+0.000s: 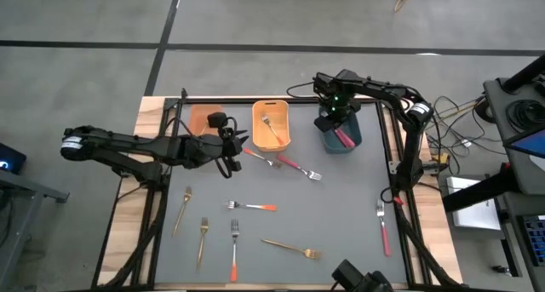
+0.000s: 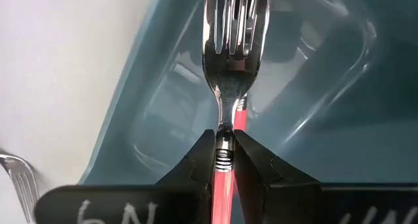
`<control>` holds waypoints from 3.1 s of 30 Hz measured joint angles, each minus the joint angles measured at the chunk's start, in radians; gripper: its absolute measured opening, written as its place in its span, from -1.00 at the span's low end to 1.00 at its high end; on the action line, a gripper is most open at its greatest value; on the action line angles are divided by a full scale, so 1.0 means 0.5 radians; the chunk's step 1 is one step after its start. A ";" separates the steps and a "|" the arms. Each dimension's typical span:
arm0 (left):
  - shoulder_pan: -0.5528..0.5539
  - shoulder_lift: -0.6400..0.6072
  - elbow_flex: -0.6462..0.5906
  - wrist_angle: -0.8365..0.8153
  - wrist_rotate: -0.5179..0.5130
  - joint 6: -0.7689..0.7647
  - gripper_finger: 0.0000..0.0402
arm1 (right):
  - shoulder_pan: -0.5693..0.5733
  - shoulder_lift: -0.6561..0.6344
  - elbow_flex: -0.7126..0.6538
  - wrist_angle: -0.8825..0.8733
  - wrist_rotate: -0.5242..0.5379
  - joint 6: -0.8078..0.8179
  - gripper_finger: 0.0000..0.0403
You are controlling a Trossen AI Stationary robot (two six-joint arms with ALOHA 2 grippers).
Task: Sort silverware by color (type)
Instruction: Put the red fork into the blue bin, then put the gold fork into the orange bin
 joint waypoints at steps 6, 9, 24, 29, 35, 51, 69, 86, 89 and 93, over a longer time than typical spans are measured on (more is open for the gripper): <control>0.000 0.001 0.000 0.000 -0.001 0.000 -0.67 | 0.000 0.000 -0.005 0.050 0.002 0.002 -0.88; 0.000 0.001 0.000 0.000 0.000 0.000 -0.67 | 0.000 0.000 -0.005 0.074 0.002 0.003 -0.88; 0.000 0.000 0.000 0.000 0.000 0.000 -0.67 | 0.000 0.000 -0.119 0.153 0.105 0.051 -0.88; 0.001 0.000 0.000 0.000 0.000 0.000 -0.67 | 0.000 -0.001 -0.198 0.264 0.107 0.055 -0.88; 0.002 0.000 0.000 0.000 0.000 0.000 -0.67 | 0.000 -0.002 -0.267 0.345 0.109 0.071 -0.88; 0.004 0.000 0.000 0.000 0.001 0.000 -0.67 | 0.000 -0.004 -0.283 0.442 0.110 0.072 -0.87; 0.010 0.000 0.000 0.000 0.001 0.000 -0.67 | 0.001 -0.015 -0.273 0.439 0.106 0.111 -0.67; 0.010 0.000 0.000 0.000 0.001 -0.003 -0.67 | 0.005 -0.182 -0.245 0.415 0.107 0.115 -0.43; 0.010 0.000 0.000 -0.001 0.001 -0.021 -0.67 | 0.029 -0.296 -0.245 0.418 0.108 0.138 -0.43; 0.010 0.000 0.000 -0.021 0.001 -0.088 -0.67 | 0.117 -0.464 -0.266 0.466 0.111 0.141 -0.42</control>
